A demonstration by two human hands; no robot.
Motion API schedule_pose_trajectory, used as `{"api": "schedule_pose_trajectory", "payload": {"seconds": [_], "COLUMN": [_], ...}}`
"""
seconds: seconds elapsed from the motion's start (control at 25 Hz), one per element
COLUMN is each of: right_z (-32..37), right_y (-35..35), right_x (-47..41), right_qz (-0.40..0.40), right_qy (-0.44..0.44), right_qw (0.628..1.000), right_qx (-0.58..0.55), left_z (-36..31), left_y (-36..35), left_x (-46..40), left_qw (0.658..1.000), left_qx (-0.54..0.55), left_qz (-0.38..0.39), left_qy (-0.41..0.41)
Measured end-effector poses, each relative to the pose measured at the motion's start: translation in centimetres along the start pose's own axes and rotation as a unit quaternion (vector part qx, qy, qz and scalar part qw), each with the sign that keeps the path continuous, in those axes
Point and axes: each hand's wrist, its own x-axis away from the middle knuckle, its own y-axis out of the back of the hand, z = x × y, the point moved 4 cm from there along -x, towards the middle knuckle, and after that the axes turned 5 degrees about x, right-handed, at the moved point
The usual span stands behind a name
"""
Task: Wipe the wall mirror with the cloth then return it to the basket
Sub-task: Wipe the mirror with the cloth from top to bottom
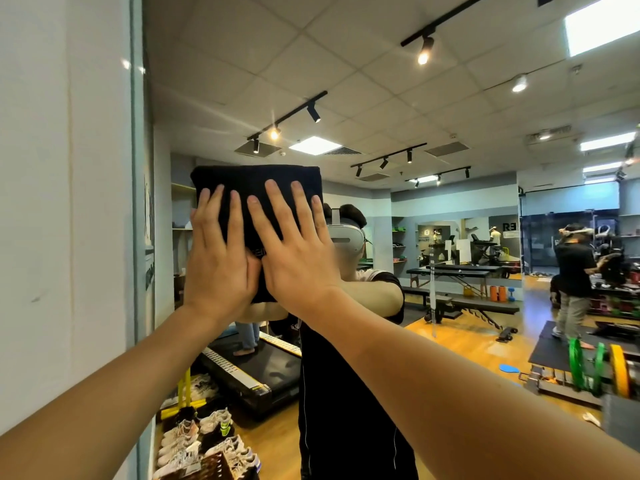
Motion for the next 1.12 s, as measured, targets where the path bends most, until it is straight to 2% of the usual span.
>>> {"api": "schedule_pose_trajectory", "payload": {"seconds": [0.4, 0.64, 0.76, 0.96, 1.12], "right_z": [-8.7, -15.8, -19.9, -27.1, -29.1], "right_y": [2.5, 4.8, 6.3, 8.8, 9.4], "right_x": [4.9, 9.1, 11.2, 11.4, 6.2], "right_qz": [0.005, 0.019, 0.011, -0.005, -0.026], "right_qy": [0.003, 0.002, -0.012, -0.064, -0.108], "right_qw": [1.000, 1.000, 0.999, 0.997, 0.993], "right_qx": [0.016, 0.023, 0.027, 0.035, 0.030], "left_z": [-9.3, -17.3, -21.9, -28.2, -28.5], "left_y": [-3.8, -7.0, -8.6, -11.3, -11.3], "left_x": [0.4, 0.8, 0.4, -4.4, -10.5], "left_qw": [1.000, 0.998, 0.997, 0.995, 0.994], "left_qx": [-0.003, 0.022, 0.014, 0.010, -0.013], "left_qz": [0.030, 0.052, 0.069, 0.082, 0.087], "left_qy": [0.006, 0.016, -0.007, -0.059, -0.070]}}
